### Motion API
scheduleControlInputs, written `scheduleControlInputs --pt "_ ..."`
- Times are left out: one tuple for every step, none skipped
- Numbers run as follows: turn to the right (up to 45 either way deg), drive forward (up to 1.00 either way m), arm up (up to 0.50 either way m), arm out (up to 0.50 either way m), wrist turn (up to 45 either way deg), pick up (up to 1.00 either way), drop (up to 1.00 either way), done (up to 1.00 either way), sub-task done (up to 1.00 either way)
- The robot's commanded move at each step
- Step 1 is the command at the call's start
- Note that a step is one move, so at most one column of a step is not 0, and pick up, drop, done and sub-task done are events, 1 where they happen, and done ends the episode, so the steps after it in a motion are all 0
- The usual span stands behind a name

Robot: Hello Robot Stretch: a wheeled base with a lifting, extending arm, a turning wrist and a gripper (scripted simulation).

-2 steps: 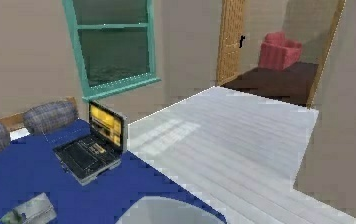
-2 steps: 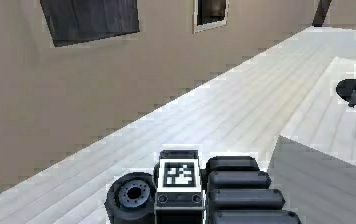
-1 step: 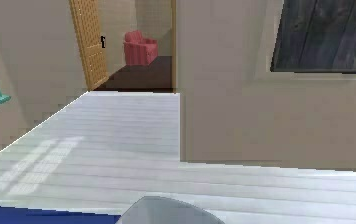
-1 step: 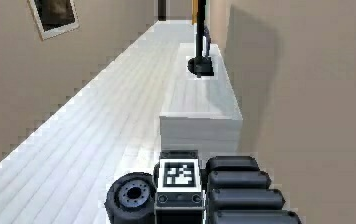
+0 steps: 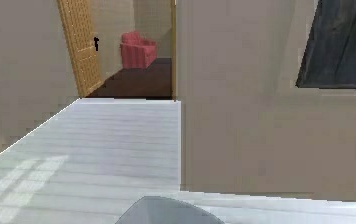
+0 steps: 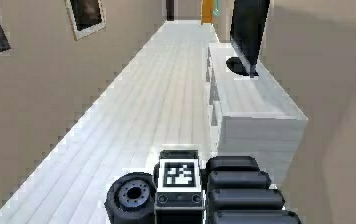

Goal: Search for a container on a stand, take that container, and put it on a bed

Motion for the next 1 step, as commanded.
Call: scheduleControlInputs --pt "-45.0 0.00 0.00 0.00 0.0 0.00 0.00 0.00 0.00"
